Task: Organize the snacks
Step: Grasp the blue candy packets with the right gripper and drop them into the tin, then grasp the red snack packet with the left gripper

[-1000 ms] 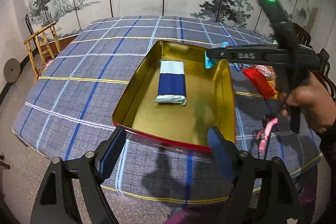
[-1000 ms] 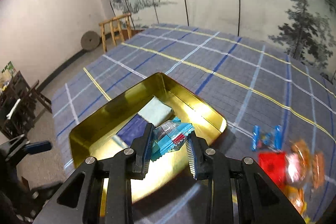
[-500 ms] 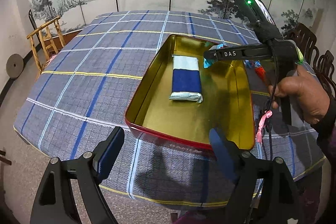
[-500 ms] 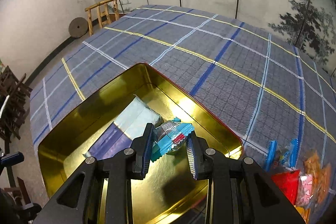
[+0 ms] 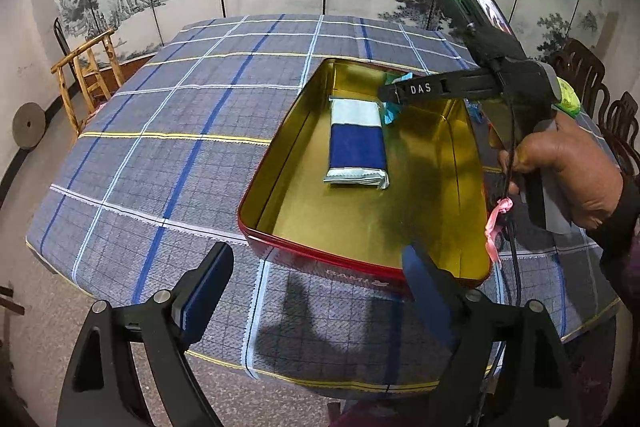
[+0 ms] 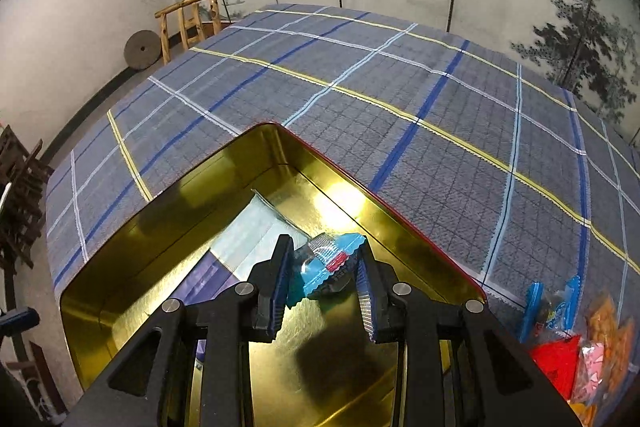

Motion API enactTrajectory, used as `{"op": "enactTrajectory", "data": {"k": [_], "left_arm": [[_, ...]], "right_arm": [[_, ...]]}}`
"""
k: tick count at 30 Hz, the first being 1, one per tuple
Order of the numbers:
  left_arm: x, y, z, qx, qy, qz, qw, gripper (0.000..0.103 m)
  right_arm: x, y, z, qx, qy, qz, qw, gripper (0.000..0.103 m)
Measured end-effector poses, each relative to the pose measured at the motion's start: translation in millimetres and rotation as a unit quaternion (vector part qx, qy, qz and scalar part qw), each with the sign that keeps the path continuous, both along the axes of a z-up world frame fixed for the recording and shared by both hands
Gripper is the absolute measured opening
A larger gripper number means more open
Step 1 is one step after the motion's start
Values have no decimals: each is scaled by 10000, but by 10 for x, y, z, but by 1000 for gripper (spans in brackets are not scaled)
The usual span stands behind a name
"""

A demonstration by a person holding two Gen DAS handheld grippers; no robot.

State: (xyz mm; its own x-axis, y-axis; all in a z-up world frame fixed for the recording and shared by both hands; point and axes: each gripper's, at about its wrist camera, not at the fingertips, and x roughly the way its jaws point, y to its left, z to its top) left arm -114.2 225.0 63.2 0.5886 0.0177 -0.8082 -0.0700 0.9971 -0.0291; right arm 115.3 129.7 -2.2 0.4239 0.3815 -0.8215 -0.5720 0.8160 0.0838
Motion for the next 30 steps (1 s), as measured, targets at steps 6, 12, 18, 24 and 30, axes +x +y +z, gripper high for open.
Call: {"op": "enactTrajectory", "data": {"k": [6,12,18,24,30], "left_arm": [[-1,-32,12,11,-2,-15,10000,85],[-40,-164,85,112,-37,-149,9998,85],[-101,-360,238,210,-281,-479,9982,86],[-45,-749,250,2,-121,-1080,9941,86],[144,-1131,288,-529,73,-1411,9885,86]], "right_arm": [[-78,-188,171,664,-111,29,9977,34],[-196,-535,499,1415,-334,-209,9892,40],[-825,-1503,836,1754,-979,-626,9776,58],[-1384,-2904,620,1205,-1045,-1799,9707,62],[-1681,-3843,233,859,-828,-2727,9547,62]]}}
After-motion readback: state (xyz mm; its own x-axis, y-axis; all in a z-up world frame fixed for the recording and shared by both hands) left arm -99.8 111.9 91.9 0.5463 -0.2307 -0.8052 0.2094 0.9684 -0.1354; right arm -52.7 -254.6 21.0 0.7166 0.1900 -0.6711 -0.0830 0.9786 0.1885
